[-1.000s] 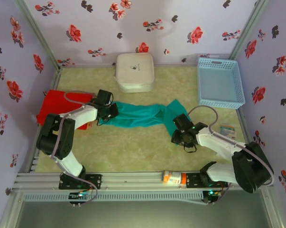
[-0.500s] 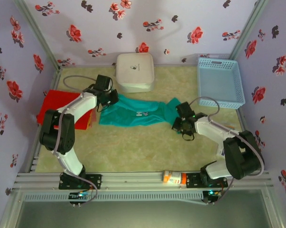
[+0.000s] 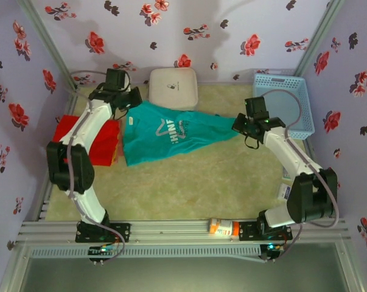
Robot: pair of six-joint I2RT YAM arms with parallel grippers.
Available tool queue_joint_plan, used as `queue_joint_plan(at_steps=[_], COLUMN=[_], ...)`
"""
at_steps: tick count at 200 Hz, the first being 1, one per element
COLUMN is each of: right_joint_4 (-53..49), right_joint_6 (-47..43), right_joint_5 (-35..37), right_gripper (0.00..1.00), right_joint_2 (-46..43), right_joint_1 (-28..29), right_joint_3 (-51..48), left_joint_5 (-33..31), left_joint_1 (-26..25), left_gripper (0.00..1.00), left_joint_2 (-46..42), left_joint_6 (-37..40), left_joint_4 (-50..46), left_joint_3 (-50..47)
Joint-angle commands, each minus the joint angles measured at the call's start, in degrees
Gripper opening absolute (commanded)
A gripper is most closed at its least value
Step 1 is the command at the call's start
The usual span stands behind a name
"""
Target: Fold and stack the t-shirts
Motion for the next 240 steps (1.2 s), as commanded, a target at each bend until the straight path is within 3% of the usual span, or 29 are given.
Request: queue_joint_plan(at_steps=[1,28,74,107,153,169,177,186,204,218,240], right_joint_4=[-7.3,-13.3,-23.4,-26.2,-30.2,-30.4,-30.5,-30.6,-30.7,-30.6,-26.5], right_joint_6=[-2.6,-1.5,0.9,4.1,7.4,8.2,8.4,8.4,8.0,7.6,4.6], right_joint_5=[-2.4,-5.0,-3.5,-4.3,3.5,4.7,5.2,5.6,6.1,6.9,4.2], right_gripper=[0.0,0.0,0.02,0.06,0.09,0.11,0.17,0.3,0.48,0.69,0.77], right_joint_2=[-5.6,-12.6,-23.9,-28.0,-31.6,-32.8,-33.4,-33.9,-34.6,-34.7,-33.9], right_joint_1=[-0.2,-0.5,-1.5,-1.5,-1.6,-1.5,-1.6,-1.6,-1.6,-1.6,-1.6], right_joint_3=[-2.4,-7.7,-15.0,-19.7,-19.5,-19.1,-18.9,-18.4,-17.3,-16.3,-16.0], left_joint_5=[2.9,4.0,7.2,7.5,7.3,6.3,5.8,5.7,5.9,6.2,5.0], left_joint_1=[-0.5,-0.8,-2.1,-4.3,-6.8,-7.0,-7.0,-7.0,-7.0,-7.0,-7.0], left_gripper=[0.0,0.0,0.0,0.0,0.0,0.12,0.21,0.33,0.37,0.41,0.45], left_joint_2=[-10.6,-23.1,-45.3,-58.1,-69.5,-71.9,-72.9,-73.4,-72.9,-72.1,-69.4], left_joint_6=[-1.1,-4.6,-14.5,-22.3,-30.3,-30.6,-30.8,-30.8,-29.8,-28.6,-25.7], left_joint_4=[-4.7,-8.1,-15.3,-24.1,-36.8,-41.2,-42.8,-43.9,-44.3,-43.8,-41.6], left_joint_3=[-6.6,-18.0,-36.5,-43.7,-47.7,-47.6,-47.6,-47.5,-47.5,-47.4,-46.9])
